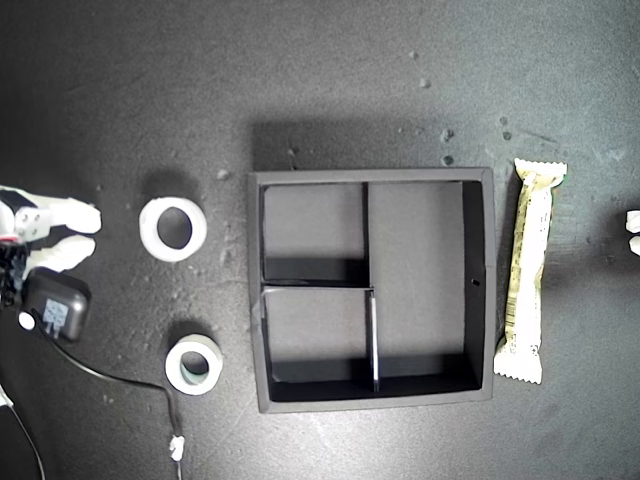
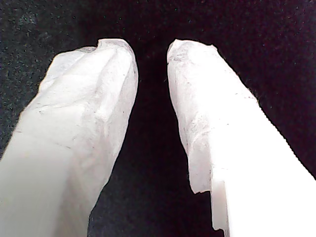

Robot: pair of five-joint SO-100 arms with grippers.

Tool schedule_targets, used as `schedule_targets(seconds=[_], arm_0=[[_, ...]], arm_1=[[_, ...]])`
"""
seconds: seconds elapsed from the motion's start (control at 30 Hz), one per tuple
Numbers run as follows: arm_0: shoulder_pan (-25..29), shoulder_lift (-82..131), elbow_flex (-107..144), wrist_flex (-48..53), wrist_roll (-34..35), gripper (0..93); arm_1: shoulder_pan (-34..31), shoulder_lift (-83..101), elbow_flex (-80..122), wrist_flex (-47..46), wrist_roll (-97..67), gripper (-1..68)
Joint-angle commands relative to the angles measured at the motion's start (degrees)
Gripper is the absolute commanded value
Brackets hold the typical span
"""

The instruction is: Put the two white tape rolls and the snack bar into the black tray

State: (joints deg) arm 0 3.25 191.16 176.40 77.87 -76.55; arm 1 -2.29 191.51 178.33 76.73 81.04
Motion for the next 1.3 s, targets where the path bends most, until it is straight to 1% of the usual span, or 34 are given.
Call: schedule_targets(seconds=[0.0, 0.2, 0.33, 0.43, 0.53, 0.63, 0.67, 0.7, 0.73, 0.8, 0.83, 0.87, 0.93, 1.0, 1.07, 1.13, 1.2, 1.27], arm_0=[[-1.1, 2.9, 3.4, 2.1, -5.8, 4.6], [-1.5, 2.9, 3.4, 2.1, -5.3, 4.4], [-1.6, 2.9, 3.4, 2.1, -8.3, 4.7], [-1.8, 2.9, 3.4, 2.0, -7.8, 4.0], [-1.0, 2.9, 3.4, 1.2, -7.8, 0.8], [0.0, 2.9, 3.4, 1.1, -8.3, 0.1], [0.5, 2.9, 3.4, 1.1, -9.2, 0.1], [1.1, 2.9, 3.4, 1.1, -11.1, 0.1], [1.6, 2.9, 3.4, 1.1, -14.2, 0.1], [3.3, 2.9, 3.4, 1.1, -21.0, 0.1], [4.0, 2.9, 3.4, 1.1, -22.5, 0.0], [4.0, 2.9, 3.4, 0.9, -22.6, 0.0], [4.3, 2.8, 3.4, 0.8, -23.3, 0.0], [3.7, 2.8, 3.4, 0.8, -22.1, 0.0], [3.3, 2.8, 3.4, 0.7, -21.4, 0.5], [3.5, 2.8, 3.4, -1.1, -20.5, 6.1], [4.7, 2.8, 3.2, -5.6, -17.3, 9.4], [6.1, 2.8, 1.3, -10.0, -13.1, 12.7]], arm_1=[[1.6, 0.4, 0.6, 0.1, -0.9, 0.2], [1.1, 0.4, 0.6, 0.1, -0.2, -0.1], [1.3, 0.4, 0.6, 0.1, -0.3, -0.1], [4.4, 0.4, 0.6, -0.6, 0.0, -0.1], [7.6, 0.4, 0.6, -5.7, -0.6, 0.5], [8.3, 0.4, 0.6, -14.4, -1.8, 5.7], [8.7, 0.4, 0.6, -17.2, -1.9, 6.2], [9.1, 0.4, 0.6, -18.9, 0.5, 4.9], [9.9, 0.4, 0.6, -19.7, 4.6, 1.1], [10.5, 0.4, 0.6, -18.9, 17.5, -0.1], [10.4, 0.4, 0.6, -18.7, 23.2, -0.2], [10.3, 0.4, 0.6, -19.2, 26.5, -0.3], [10.4, 0.4, 0.6, -20.6, 30.0, -0.3], [10.3, 0.4, 0.6, -22.9, 29.4, -0.4], [9.8, 0.4, 0.6, -27.2, 22.3, -0.4], [10.4, 0.4, 0.6, -30.3, 13.5, -0.4], [9.4, 0.4, 0.6, -33.5, 5.4, -0.4], [8.1, 0.4, 0.6, -34.9, 1.1, -0.3]])
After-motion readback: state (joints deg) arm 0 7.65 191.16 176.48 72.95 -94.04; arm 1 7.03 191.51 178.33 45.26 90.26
